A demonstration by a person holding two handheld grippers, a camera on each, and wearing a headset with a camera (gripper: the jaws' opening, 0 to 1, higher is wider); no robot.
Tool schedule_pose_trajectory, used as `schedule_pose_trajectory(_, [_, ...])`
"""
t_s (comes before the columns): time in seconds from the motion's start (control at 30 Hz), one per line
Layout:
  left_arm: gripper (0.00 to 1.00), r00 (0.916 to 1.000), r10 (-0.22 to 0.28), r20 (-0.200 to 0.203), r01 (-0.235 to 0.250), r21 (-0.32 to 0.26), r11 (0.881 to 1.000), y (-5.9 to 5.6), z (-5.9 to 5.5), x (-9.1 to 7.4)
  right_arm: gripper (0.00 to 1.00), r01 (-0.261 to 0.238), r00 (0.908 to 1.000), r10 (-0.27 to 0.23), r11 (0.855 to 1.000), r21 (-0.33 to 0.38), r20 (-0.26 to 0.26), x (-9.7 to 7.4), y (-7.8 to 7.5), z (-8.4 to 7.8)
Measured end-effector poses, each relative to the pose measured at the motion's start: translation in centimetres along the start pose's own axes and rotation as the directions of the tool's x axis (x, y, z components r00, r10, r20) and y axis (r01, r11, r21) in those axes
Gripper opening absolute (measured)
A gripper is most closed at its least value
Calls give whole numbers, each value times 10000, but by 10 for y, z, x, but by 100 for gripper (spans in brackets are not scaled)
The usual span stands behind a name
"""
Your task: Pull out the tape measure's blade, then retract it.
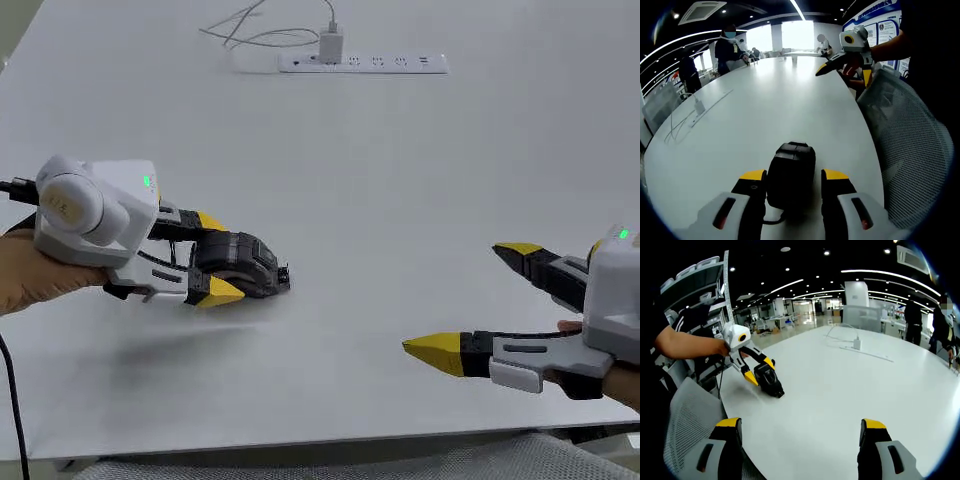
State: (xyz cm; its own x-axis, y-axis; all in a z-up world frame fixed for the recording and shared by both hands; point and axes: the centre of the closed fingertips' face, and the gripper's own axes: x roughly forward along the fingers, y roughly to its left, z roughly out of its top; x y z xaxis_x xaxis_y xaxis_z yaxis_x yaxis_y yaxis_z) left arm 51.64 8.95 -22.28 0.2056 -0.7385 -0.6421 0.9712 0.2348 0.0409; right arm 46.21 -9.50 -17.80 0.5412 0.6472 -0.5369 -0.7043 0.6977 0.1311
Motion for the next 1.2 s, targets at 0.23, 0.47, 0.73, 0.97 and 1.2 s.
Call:
schedule_pose_trajectory(0.23, [32, 9999, 35, -110, -34, 48, 10000, 4, 0, 1, 97, -90, 10000, 90, 9999, -72, -41, 4, 1, 1])
schedule_pose_trajectory(0.47, [30, 9999, 13, -162, -11, 147, 9999, 4, 0, 1, 96, -223, 9997, 222, 9997, -134, -50, 10, 3, 3])
schedule_pose_trajectory(0.73, [29, 9998, -71, -204, 74, 174, 9998, 4, 0, 1, 85, -821, 9960, 790, 9933, -814, -407, 25, 13, 2])
schedule_pose_trajectory(0.97, [29, 9997, -118, -225, 122, 176, 9998, 4, -1, 1, 72, -1456, 9885, 1405, 9841, -1015, -555, 43, 20, 6])
schedule_pose_trajectory(1.2, [29, 9996, -174, -233, 178, 182, 9997, 4, -1, 1, 54, -2269, 9726, 2129, 9570, -1805, -936, 62, 28, 8])
